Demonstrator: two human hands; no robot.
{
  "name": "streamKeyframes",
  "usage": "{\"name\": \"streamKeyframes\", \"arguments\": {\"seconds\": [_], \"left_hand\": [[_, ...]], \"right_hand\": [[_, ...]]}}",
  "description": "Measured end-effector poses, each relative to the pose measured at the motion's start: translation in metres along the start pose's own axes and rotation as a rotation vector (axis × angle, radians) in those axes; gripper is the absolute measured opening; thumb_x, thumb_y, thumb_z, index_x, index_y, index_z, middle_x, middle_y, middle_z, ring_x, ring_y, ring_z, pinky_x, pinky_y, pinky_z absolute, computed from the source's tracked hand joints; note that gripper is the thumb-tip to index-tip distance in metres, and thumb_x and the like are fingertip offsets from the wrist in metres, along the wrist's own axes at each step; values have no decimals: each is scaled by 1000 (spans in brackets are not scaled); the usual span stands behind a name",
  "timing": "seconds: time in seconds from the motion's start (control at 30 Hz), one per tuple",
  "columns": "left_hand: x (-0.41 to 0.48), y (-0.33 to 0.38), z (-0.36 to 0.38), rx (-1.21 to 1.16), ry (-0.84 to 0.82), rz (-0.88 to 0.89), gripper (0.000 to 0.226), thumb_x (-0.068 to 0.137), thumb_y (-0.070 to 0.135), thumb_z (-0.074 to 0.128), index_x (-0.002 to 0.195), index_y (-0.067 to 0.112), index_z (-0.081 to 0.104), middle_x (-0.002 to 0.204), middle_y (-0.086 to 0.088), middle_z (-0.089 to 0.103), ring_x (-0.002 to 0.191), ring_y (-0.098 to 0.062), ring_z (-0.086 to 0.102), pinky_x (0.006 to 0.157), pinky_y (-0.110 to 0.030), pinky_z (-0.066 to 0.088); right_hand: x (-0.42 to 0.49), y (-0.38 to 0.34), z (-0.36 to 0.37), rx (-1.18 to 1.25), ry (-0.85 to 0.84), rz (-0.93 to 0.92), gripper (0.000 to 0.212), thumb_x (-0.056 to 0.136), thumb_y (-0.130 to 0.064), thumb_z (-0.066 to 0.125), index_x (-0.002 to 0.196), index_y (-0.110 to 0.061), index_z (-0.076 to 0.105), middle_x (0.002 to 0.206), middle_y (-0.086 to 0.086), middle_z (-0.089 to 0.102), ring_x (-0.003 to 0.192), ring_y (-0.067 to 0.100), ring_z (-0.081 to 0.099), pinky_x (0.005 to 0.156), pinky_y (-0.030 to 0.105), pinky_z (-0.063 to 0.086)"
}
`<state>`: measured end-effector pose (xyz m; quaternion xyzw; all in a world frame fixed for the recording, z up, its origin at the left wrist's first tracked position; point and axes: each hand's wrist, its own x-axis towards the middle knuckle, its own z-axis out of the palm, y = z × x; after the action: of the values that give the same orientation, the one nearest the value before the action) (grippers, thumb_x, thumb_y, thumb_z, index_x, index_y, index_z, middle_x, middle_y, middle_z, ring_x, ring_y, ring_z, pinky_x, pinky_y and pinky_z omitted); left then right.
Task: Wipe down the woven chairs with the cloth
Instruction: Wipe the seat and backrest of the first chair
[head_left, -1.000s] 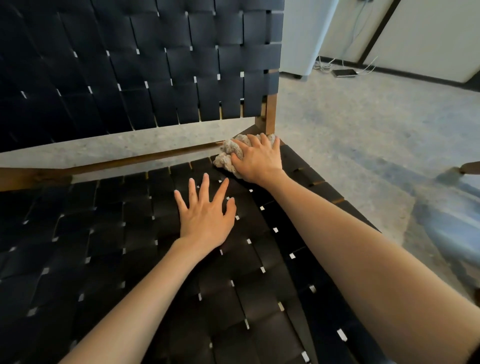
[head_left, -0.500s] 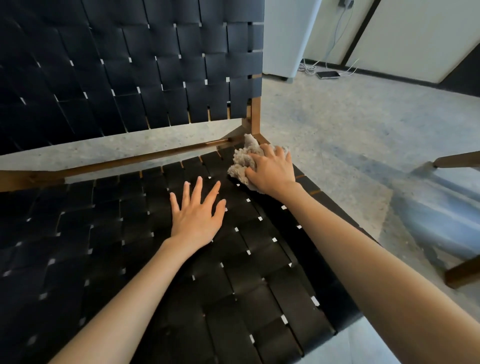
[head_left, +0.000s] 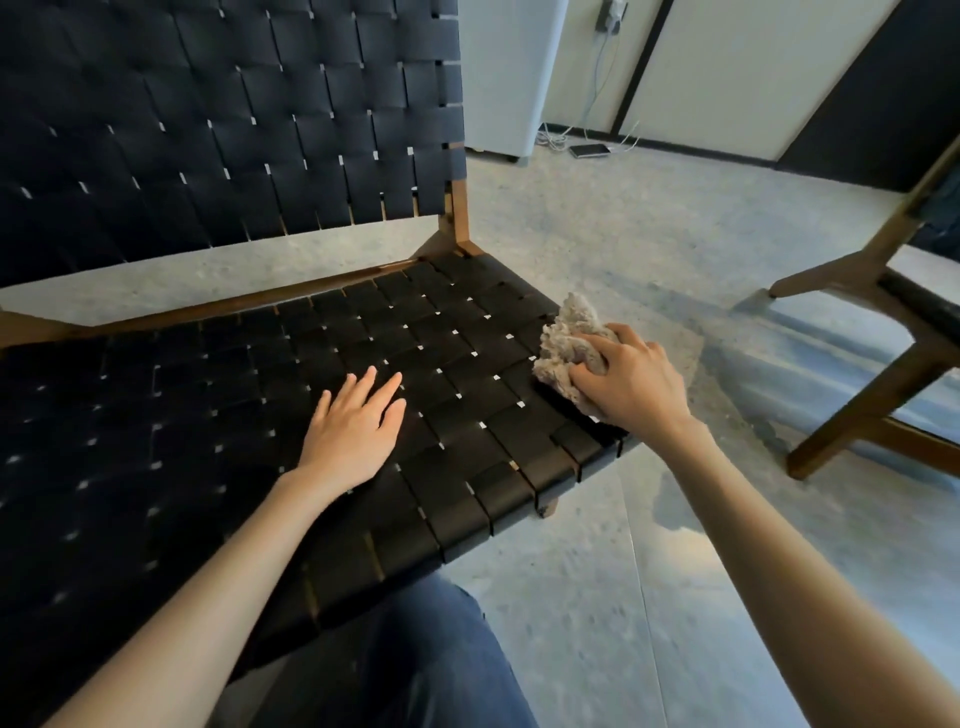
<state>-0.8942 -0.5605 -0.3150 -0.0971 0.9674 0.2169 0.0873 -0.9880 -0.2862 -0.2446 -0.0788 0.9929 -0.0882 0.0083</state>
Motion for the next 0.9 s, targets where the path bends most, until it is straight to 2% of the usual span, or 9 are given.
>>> {"name": "streamKeyframes", "arguments": {"seconds": [0.07, 0.13, 0.2, 0.43, 0.53, 0.6, 0.67, 0.8, 0.9], "left_hand": [[-16, -4, -3, 0, 15, -10, 49, 102, 42, 18, 150, 31, 14, 159, 1, 8, 147, -17, 1, 118, -39, 1], [-25, -7, -5, -4, 31, -42, 49, 102, 40, 19, 150, 29, 15, 159, -1, 9, 147, -18, 4, 118, -39, 2], [-37, -12, -8, 13, 47, -76, 49, 102, 40, 19, 150, 29, 15, 159, -2, 10, 147, -20, 5, 118, -41, 2], [-68, -35, -16, 80, 75, -173, 49, 102, 41, 21, 150, 31, 19, 159, -3, 12, 146, -21, 7, 117, -46, 2], [-69, -35, -16, 80, 85, -171, 48, 102, 40, 22, 149, 31, 20, 159, -2, 13, 146, -21, 7, 117, -47, 3], [-69, -34, -14, 81, 93, -174, 48, 102, 40, 22, 149, 31, 20, 159, -1, 14, 146, -21, 7, 117, -46, 2], [-69, -34, -13, 83, 100, -182, 48, 102, 40, 22, 149, 32, 20, 159, -1, 14, 146, -20, 7, 117, -46, 2], [-68, -36, -11, 91, 110, -186, 49, 102, 41, 21, 149, 32, 19, 159, 0, 14, 146, -20, 7, 117, -45, 1], [-67, -36, -9, 93, 124, -184, 49, 102, 41, 21, 149, 32, 20, 158, 0, 15, 146, -20, 8, 117, -46, 2]], "right_hand": [[-22, 0, 1, -16, 67, -15, 43, 88, -47, 46, 130, -41, 55, 145, -1, 43, 124, 34, 41, 101, 44, 36], [-36, -7, 7, -52, 112, -70, 41, 90, -43, 48, 129, -35, 59, 144, 4, 45, 127, 34, 37, 111, 46, 26], [-52, -23, 15, -56, 127, -144, 40, 91, -41, 48, 127, -29, 61, 142, 6, 47, 130, 33, 36, 114, 47, 19], [-95, -93, 41, 68, 36, -362, 47, 88, -53, 35, 122, -33, 62, 130, -2, 58, 122, 22, 48, 107, 42, 34], [-99, -96, 42, 91, 6, -421, 52, 88, -65, 37, 121, -34, 61, 130, -3, 58, 122, 21, 49, 106, 43, 36], [-93, -82, 34, 54, 59, -440, 49, 87, -67, 38, 113, -34, 65, 117, -5, 62, 111, 19, 54, 99, 40, 40], [-74, -58, 23, -39, 134, -394, 48, 88, -62, 34, 108, -34, 67, 108, -4, 62, 107, 22, 55, 98, 41, 37], [-25, -16, 5, -133, 75, -79, 47, 93, -52, 38, 131, -32, 55, 143, 3, 44, 131, 35, 34, 112, 51, 19], [-9, -26, 9, -172, 27, -57, 51, 92, -53, 34, 140, -38, 43, 144, 5, 43, 130, 36, 37, 112, 52, 20]]}}
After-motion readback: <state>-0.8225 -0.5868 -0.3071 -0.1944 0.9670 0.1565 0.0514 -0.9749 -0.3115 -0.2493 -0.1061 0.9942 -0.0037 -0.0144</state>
